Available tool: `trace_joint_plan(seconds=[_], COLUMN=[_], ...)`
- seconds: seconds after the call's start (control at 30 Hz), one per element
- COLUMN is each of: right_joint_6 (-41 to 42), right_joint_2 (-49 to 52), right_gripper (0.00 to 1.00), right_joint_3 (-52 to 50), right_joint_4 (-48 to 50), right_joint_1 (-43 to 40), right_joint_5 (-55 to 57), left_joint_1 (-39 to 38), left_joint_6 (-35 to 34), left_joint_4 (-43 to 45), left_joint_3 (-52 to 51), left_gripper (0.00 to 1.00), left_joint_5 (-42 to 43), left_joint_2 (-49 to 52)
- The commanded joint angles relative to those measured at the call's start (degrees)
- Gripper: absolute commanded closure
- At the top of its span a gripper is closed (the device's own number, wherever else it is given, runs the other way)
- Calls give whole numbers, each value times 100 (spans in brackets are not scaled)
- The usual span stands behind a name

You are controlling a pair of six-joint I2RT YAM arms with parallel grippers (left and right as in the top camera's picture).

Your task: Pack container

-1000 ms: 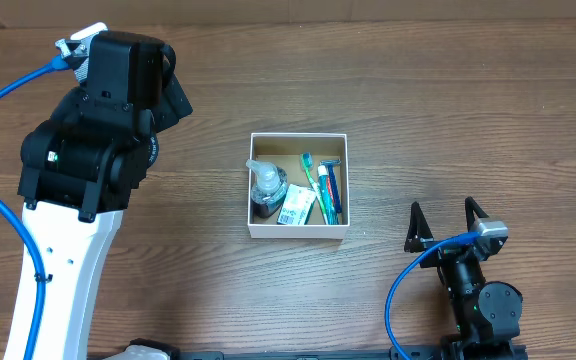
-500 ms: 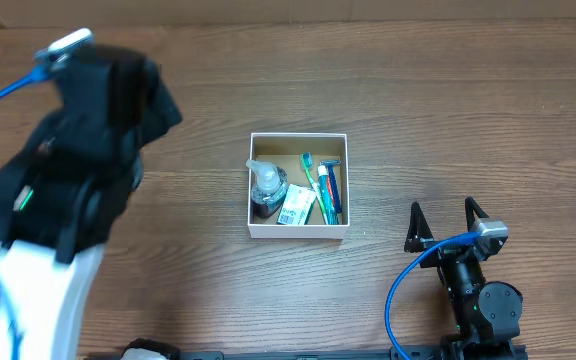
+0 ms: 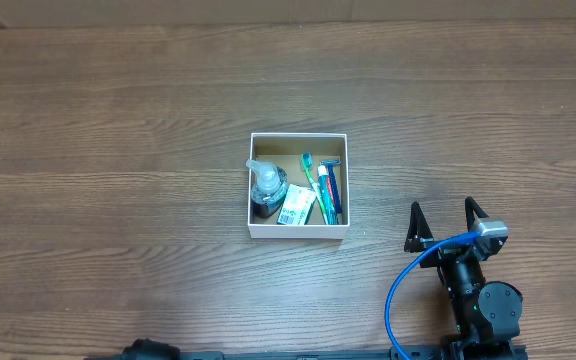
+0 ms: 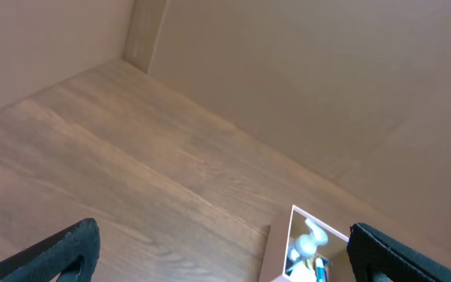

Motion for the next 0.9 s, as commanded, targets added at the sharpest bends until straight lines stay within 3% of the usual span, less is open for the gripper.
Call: trace_joint_plan(seconds=[0.0,0.23,0.57,0.7,0.87], right_joint_6=[-24,-24,-24,-24,-24], right_joint_2=[-57,-57,-57,-57,-57], right_gripper=[0,0,0,0,0], right_joint_3=[-59,-59,-59,-59,-59], right_joint_4=[35,35,35,37,35], right_joint_1=[-22,-22,-22,-22,-22], right_joint_5=[11,11,11,11,11], left_joint_1=[162,382,446,446,446], left_joint_6=[-404,-1058,-977,-363,1086], left_joint_4=[-153,4,1711,2949,4990], left_joint_3=[-400,-1871,-4087,-5047,-6557], left_gripper=[0,0,0,0,0], left_joint_5=[136,24,92,365,1202], left_joint_2=[-787,-2011,-2573,-2573,-2573])
